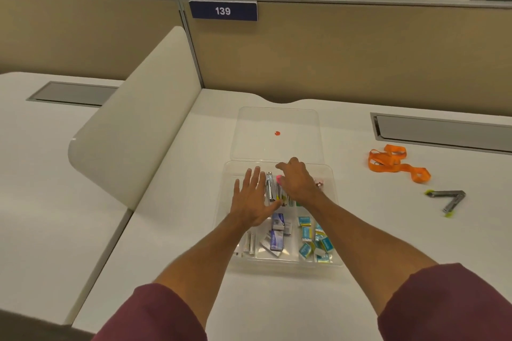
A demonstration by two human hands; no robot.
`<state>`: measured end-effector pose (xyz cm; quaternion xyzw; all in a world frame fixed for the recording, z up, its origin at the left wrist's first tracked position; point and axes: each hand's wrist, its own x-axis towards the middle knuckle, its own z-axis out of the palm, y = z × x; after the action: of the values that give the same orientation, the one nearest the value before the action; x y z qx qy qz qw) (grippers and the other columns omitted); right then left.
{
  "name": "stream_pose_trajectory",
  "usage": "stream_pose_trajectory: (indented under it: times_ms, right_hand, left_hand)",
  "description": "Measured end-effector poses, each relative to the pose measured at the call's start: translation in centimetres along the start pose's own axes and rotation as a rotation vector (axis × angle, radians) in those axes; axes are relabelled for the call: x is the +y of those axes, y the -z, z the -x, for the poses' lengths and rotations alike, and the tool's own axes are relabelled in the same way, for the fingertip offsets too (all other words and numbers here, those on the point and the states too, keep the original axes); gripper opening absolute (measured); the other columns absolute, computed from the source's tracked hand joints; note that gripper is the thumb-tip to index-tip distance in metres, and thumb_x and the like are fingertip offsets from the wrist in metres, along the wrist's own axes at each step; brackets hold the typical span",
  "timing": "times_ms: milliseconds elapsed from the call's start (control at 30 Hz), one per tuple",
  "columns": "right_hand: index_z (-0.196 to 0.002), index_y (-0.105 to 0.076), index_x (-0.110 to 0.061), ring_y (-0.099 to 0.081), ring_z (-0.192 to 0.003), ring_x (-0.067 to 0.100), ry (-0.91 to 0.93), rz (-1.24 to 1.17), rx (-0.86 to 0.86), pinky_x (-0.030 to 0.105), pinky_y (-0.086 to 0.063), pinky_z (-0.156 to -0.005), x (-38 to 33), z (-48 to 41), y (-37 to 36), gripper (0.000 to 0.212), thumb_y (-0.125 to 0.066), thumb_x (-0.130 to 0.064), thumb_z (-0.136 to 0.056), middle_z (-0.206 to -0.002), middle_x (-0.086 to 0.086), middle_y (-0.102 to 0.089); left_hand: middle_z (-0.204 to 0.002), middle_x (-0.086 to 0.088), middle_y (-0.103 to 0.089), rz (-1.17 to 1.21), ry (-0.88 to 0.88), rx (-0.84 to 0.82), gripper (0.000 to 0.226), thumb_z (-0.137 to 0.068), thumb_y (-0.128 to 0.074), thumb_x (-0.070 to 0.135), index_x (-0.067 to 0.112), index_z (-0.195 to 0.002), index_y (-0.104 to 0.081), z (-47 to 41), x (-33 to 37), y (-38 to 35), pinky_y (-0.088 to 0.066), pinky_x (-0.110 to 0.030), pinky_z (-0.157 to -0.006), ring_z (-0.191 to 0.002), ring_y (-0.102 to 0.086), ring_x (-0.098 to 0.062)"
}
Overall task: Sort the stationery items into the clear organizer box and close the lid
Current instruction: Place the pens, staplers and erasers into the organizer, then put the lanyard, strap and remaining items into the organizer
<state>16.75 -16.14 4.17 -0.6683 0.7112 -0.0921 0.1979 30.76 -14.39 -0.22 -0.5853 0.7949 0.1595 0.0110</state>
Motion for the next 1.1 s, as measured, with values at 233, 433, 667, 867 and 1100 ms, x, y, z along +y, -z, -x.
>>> stream_pose_trajectory:
  times_ms: [233,433,667,867,1100]
  right_hand:
    - [-0.136,-0.044,-0.017,-0.041,-0.126,0.026,-0.071,0.042,0.047,0.037,-0.048,-0.092,2.3,1.6,1.8,0.041,-0.05,-0.017,-0.096,-0.138,0.011,-0.042]
    - [-0.135,-0.044,-0.017,-0.039,-0.127,0.027,-0.182,0.049,0.078,0.039,-0.047,-0.093,7.7,3.7,4.3,0.041,-0.05,-0.018,-0.094,-0.136,0.011,-0.042]
    - [-0.134,-0.043,-0.018,-0.043,-0.124,0.027,-0.33,0.119,0.105,0.038,-0.05,-0.091,16.4,6.1,6.7,0.041,-0.052,-0.026,-0.094,-0.135,0.011,-0.043]
    - [-0.134,-0.045,-0.017,-0.038,-0.13,0.032,-0.476,0.104,0.123,0.043,-0.046,-0.098,24.0,7.6,8.7,0.043,-0.053,-0.031,-0.094,-0.14,0.013,-0.039]
    - [-0.139,-0.042,-0.022,-0.023,-0.141,0.04,-0.596,0.027,0.101,0.045,-0.043,-0.103,30.3,7.6,10.4,0.047,-0.052,-0.033,-0.095,-0.143,0.015,-0.033]
  left_hand:
    - [-0.161,-0.004,0.014,-0.036,-0.034,0.027,0.094,-0.083,-0.024,0.076,0.019,-0.153,0.003,-0.5,2.2,1.6,0.009,-0.048,-0.119,-0.149,0.014,-0.024]
    - [-0.162,-0.004,0.009,-0.046,-0.149,0.057,0.083,-0.09,-0.027,0.068,0.018,-0.153,-0.005,-2.1,7.6,2.0,0.005,-0.048,-0.119,-0.15,0.009,-0.024]
    - [-0.162,-0.006,0.008,-0.073,-0.26,0.033,0.079,-0.093,-0.027,0.063,0.016,-0.153,-0.007,-3.9,16.4,-0.1,0.005,-0.048,-0.119,-0.15,0.009,-0.025]
    - [-0.161,-0.007,0.01,-0.098,-0.303,-0.028,0.081,-0.091,-0.024,0.066,0.016,-0.153,-0.005,-4.9,23.1,-3.0,0.005,-0.052,-0.118,-0.149,0.01,-0.028]
    - [-0.161,-0.007,0.016,-0.08,-0.264,-0.17,0.086,-0.09,-0.031,0.067,0.017,-0.153,-0.001,-6.1,27.5,-6.3,0.001,-0.052,-0.119,-0.148,0.014,-0.028]
